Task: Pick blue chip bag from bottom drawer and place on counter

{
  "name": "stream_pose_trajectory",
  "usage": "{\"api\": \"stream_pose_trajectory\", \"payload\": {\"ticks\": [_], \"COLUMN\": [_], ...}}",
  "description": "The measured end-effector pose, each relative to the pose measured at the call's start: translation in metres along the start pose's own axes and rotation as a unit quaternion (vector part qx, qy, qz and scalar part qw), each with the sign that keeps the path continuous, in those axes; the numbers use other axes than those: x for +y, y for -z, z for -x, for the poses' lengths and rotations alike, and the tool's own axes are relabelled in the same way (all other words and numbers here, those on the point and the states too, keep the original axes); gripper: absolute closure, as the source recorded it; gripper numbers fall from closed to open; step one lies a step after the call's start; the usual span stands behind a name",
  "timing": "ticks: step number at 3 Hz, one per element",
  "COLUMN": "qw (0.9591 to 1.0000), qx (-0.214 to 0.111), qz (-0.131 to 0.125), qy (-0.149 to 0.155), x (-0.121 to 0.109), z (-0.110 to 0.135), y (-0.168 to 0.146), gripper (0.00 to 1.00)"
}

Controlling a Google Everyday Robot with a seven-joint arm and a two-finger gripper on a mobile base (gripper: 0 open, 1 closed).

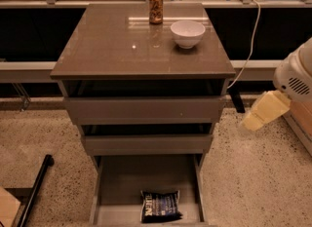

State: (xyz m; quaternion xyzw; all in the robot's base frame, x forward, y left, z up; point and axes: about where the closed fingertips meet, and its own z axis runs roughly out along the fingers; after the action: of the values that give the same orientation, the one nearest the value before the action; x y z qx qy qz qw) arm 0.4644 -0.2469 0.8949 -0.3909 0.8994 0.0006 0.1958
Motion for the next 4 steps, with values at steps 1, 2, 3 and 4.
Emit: {"api": "stream_pose_trajectory", "payload": {"ticks": [1,2,3,4], "qw": [0.9964,0.9916,0.9882,0.9881], "qx": [-0.006,0.014,0.013,0.031], "qz": [-0.026,-0.030,-0.033,-0.025], "qy": [-0.081,-0.125,-0.149,-0.149], "x": [-0.009,-0.010,-0.010,-0.002], "z": [-0.009,-0.004,-0.004,-0.003], "y": [-0.040,-0.095,-0.094,-0.110], "gripper": [0.00,0.00,0.00,0.00]}}
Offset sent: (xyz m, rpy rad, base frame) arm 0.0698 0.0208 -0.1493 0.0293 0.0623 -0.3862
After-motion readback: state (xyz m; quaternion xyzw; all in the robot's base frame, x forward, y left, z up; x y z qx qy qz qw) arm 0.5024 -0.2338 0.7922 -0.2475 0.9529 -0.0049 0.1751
